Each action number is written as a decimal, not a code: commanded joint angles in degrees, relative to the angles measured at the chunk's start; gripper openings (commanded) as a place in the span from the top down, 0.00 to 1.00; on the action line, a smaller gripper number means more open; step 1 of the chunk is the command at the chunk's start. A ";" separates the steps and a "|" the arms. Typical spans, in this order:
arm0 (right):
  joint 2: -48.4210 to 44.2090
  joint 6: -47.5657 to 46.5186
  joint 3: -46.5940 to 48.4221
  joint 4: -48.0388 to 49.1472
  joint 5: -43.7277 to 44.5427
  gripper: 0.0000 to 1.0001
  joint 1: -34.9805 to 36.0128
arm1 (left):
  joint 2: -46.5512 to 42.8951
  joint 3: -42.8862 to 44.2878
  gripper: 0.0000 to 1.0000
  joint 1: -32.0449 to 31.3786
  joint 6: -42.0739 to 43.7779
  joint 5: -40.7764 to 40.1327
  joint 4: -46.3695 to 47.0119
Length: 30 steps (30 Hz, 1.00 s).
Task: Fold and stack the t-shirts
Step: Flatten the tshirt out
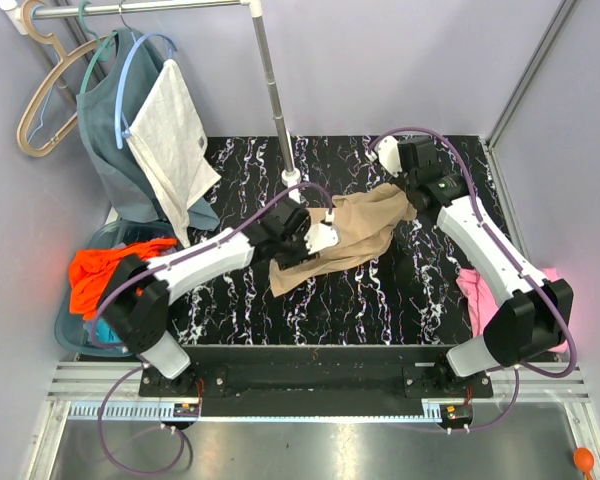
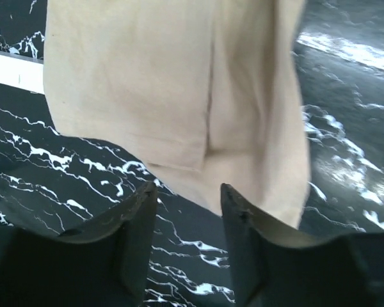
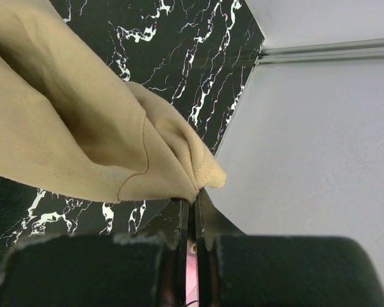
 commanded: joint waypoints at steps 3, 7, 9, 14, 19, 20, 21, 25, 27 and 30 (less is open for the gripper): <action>-0.71 1.08 -0.27 3.36 -0.84 1.00 -1.09 | -7.47 -6.94 0.45 -2.76 0.63 6.30 -4.27; -0.27 1.25 -0.53 3.98 -0.66 1.00 -1.53 | -4.50 -9.58 0.47 -3.21 1.33 2.45 -0.95; -0.44 1.43 -0.71 4.06 -0.75 1.00 -1.53 | -2.65 -10.99 0.48 -3.12 2.64 0.42 3.62; -1.32 0.73 -2.02 3.98 -0.13 1.00 -1.53 | 0.96 -7.66 0.49 -2.33 3.53 -0.29 5.66; -1.76 0.46 -3.43 4.06 0.04 1.00 -1.44 | 0.70 -5.46 0.49 -2.42 4.58 1.46 3.29; -1.67 0.46 -3.61 3.98 0.04 1.00 -1.61 | 0.61 -5.28 0.49 -2.33 4.67 1.90 1.72; -1.59 0.64 -3.87 4.06 -0.22 1.00 -1.70 | 0.27 -5.02 0.49 -2.33 4.67 3.12 1.01; -0.62 1.25 -5.01 4.33 -0.75 1.00 -2.14 | -0.70 -7.46 0.49 -2.42 3.97 5.59 -0.93; -0.36 1.25 -5.63 4.85 -0.84 1.00 -2.41 | -1.58 -9.05 0.51 -2.51 3.88 6.47 -1.37; 0.17 1.25 -5.02 5.56 -0.75 1.00 -3.19 | -2.20 -11.69 0.53 -2.68 4.14 7.26 -2.34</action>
